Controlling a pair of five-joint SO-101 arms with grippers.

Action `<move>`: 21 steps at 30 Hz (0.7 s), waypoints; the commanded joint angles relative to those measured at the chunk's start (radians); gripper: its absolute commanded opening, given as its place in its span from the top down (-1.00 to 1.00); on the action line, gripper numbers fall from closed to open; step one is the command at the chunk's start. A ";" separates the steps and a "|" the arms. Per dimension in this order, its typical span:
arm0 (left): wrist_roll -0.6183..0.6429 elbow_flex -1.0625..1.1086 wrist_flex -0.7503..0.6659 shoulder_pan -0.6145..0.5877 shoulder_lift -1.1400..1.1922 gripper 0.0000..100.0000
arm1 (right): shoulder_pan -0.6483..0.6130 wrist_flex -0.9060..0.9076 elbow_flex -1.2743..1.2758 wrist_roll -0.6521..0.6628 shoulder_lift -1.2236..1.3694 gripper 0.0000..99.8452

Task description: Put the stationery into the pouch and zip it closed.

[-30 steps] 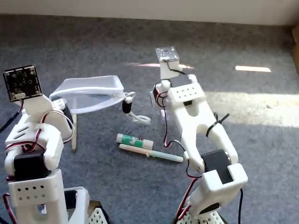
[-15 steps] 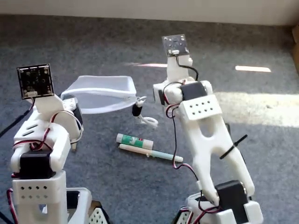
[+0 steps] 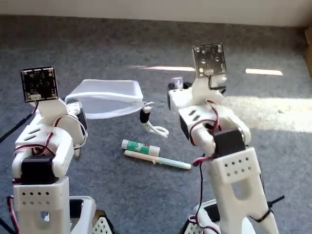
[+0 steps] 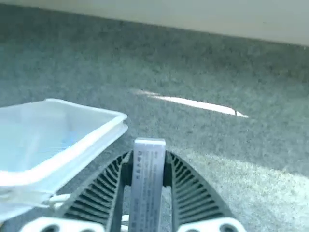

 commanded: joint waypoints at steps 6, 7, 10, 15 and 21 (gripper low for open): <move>-0.008 -0.134 -0.020 0.021 0.222 0.99 | -0.213 -0.131 0.113 -0.006 -0.349 0.99; -0.008 -0.147 -0.012 0.021 0.237 0.99 | -0.239 -0.166 0.137 -0.006 -0.381 0.99; -0.008 -0.194 0.026 0.021 0.274 0.99 | -0.317 -0.320 0.228 -0.006 -0.456 0.99; -0.008 -0.229 0.051 0.021 0.314 0.99 | -0.438 -0.711 0.403 -0.005 -0.493 0.99; -0.008 -0.228 0.051 0.021 0.325 0.99 | -0.486 -1.107 0.596 -0.005 -0.490 0.99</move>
